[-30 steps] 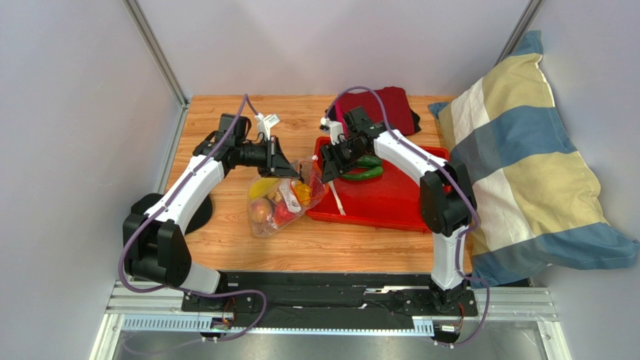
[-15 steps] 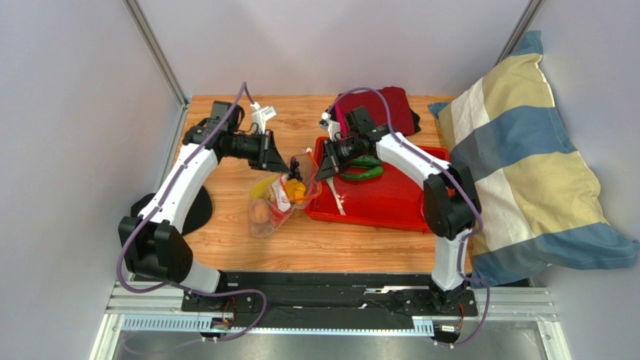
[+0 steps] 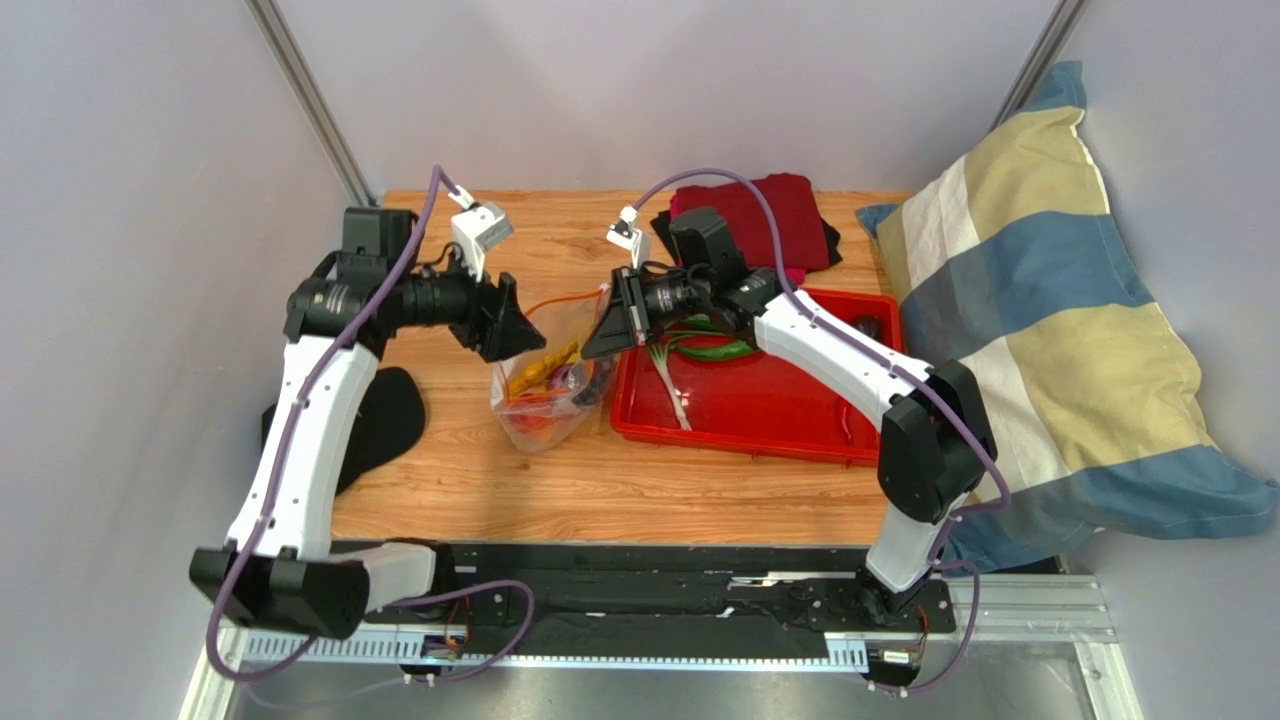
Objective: Place the food in the zip-top bag and seal the zipper
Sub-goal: Adjust the zipper food storage bag at the center of the board, then zip the zipper food storage bag at the center of the board.
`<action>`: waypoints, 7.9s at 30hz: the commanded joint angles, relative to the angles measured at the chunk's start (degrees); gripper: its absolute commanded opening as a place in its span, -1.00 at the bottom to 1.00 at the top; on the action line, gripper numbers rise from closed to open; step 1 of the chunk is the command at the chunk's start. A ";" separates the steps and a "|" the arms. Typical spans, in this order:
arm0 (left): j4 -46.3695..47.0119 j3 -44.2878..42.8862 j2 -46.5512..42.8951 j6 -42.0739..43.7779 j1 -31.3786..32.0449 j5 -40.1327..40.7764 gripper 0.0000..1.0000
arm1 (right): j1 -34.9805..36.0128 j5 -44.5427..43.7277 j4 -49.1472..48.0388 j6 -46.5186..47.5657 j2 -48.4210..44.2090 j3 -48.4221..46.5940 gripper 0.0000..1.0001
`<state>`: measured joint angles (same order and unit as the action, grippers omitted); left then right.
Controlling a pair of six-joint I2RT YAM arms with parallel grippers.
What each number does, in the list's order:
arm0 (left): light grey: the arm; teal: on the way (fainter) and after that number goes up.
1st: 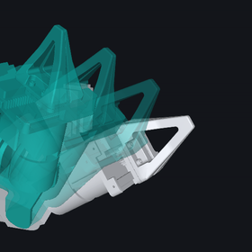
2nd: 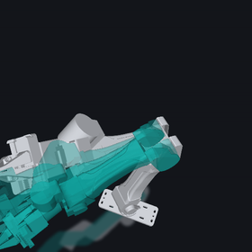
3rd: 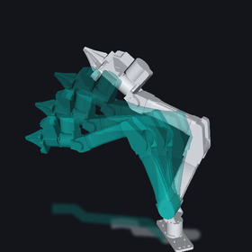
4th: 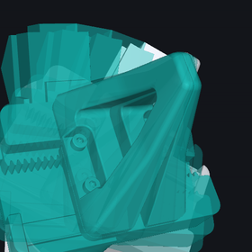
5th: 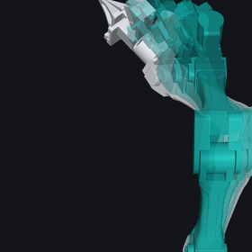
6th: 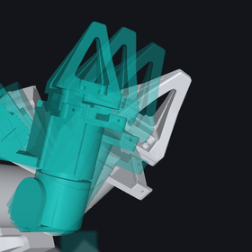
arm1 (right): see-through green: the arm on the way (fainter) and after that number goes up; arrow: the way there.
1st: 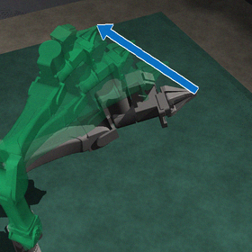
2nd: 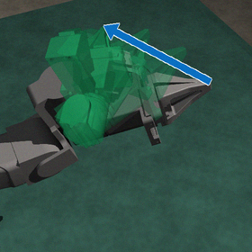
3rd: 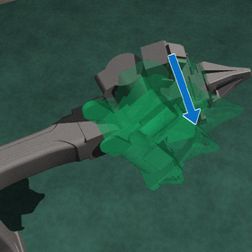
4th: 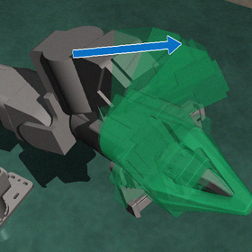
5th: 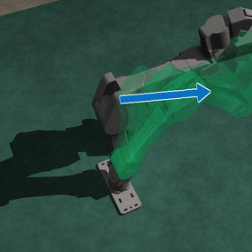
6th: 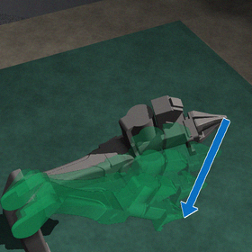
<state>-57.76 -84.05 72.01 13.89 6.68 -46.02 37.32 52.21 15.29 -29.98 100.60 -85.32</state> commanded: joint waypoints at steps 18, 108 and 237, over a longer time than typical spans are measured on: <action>6.10 -3.41 8.85 1.14 3.07 -5.89 0.61 | 0.82 -5.71 -6.32 -1.66 -1.81 2.88 -1.00; -9.22 10.75 -6.18 55.81 8.09 0.49 -1.00 | -2.87 12.13 -14.76 44.83 -6.82 7.71 -0.24; -14.92 -0.85 -2.93 39.28 -0.43 6.37 -1.00 | 5.84 -5.71 4.05 62.85 4.44 -6.63 -1.00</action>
<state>-68.75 -82.85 69.63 48.03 6.68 -41.91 44.49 48.40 17.80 29.89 108.29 -92.90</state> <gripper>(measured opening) 0.132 0.012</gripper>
